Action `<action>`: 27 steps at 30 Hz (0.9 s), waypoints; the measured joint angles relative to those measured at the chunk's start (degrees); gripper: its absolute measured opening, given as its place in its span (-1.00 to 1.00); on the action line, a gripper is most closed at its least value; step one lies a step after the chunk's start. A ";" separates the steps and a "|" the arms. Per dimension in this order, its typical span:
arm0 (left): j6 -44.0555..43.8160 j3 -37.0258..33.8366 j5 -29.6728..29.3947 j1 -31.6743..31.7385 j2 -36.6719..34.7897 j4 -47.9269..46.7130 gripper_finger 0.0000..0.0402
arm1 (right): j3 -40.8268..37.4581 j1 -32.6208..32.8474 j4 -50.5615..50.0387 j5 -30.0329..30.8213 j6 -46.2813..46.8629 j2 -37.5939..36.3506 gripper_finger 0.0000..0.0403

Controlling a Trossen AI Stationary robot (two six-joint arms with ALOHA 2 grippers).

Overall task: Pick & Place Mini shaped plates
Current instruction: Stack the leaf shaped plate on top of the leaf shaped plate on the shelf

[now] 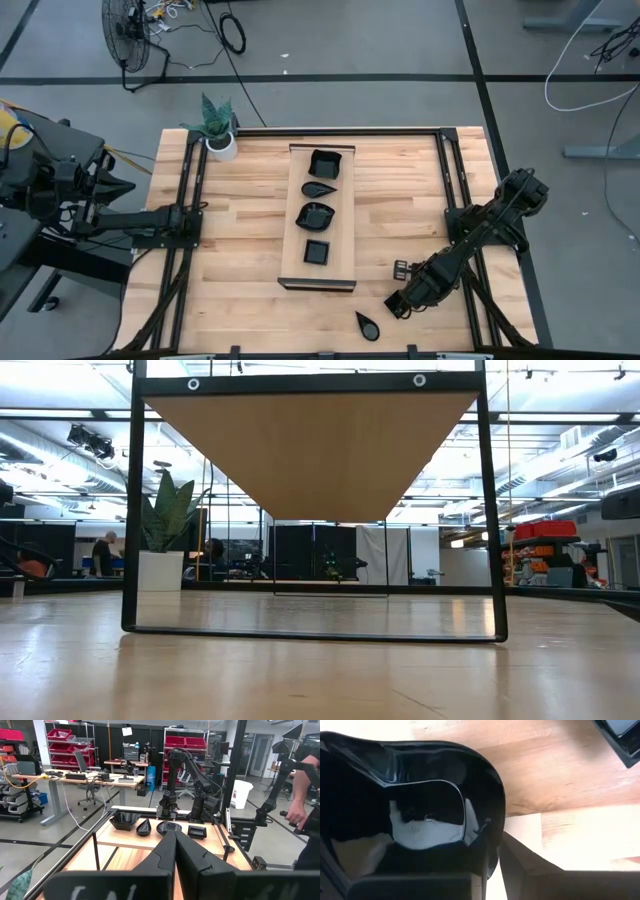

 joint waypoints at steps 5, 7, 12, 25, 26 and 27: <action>0.02 0.00 0.01 0.00 0.01 -0.01 -0.93 | -0.02 -0.72 -0.56 -0.04 -0.02 -1.58 -0.80; 0.00 0.01 0.01 0.00 0.01 0.00 -0.93 | -0.02 -1.05 -1.04 0.00 0.04 -2.15 -0.80; -0.01 0.01 0.00 0.00 0.01 -0.01 -0.93 | -0.04 -1.52 -2.16 -0.18 0.03 -2.43 -0.80; 0.02 0.01 0.02 0.00 0.02 -0.01 -0.93 | -0.07 -1.64 -2.65 -0.68 0.00 -2.48 -0.87; 0.02 0.00 0.00 0.00 0.00 -0.01 -0.93 | -0.07 -1.64 -2.68 -0.70 0.00 -2.49 -0.89; 0.00 -0.01 0.00 0.00 0.02 0.00 -0.93 | -0.07 -1.64 -2.68 -0.72 0.02 -2.49 -0.92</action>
